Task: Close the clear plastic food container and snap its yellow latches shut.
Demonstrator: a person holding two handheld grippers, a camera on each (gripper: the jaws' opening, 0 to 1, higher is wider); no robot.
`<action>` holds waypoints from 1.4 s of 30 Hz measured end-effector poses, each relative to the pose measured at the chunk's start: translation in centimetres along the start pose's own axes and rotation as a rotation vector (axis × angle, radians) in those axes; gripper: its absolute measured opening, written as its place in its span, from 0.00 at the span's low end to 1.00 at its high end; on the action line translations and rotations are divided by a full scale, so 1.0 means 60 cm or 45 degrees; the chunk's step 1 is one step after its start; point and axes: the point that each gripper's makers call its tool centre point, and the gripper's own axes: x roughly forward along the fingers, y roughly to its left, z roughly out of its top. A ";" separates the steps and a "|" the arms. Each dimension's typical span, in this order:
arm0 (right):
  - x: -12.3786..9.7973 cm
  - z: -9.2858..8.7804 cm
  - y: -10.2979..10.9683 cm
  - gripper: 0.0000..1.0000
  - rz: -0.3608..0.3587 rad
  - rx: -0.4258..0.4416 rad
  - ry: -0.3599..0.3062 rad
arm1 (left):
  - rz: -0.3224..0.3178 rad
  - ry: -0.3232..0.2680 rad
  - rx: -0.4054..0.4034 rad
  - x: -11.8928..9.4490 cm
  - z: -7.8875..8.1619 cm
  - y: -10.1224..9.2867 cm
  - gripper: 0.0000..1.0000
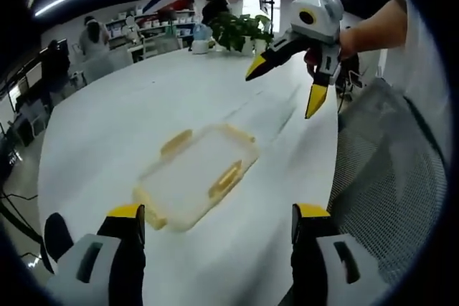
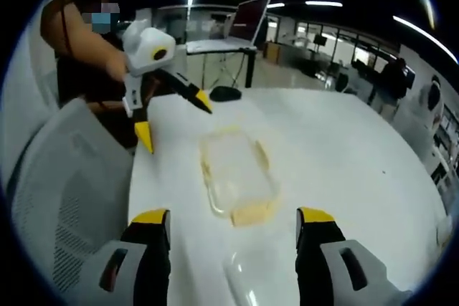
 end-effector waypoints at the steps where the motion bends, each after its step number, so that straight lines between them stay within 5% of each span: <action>1: 0.002 -0.001 -0.002 0.71 0.005 -0.003 0.007 | -0.001 0.002 0.005 0.000 0.000 0.002 0.85; 42: 0.072 -0.016 -0.007 0.67 0.099 -0.122 0.177 | -0.115 0.178 0.282 0.034 -0.027 0.066 0.80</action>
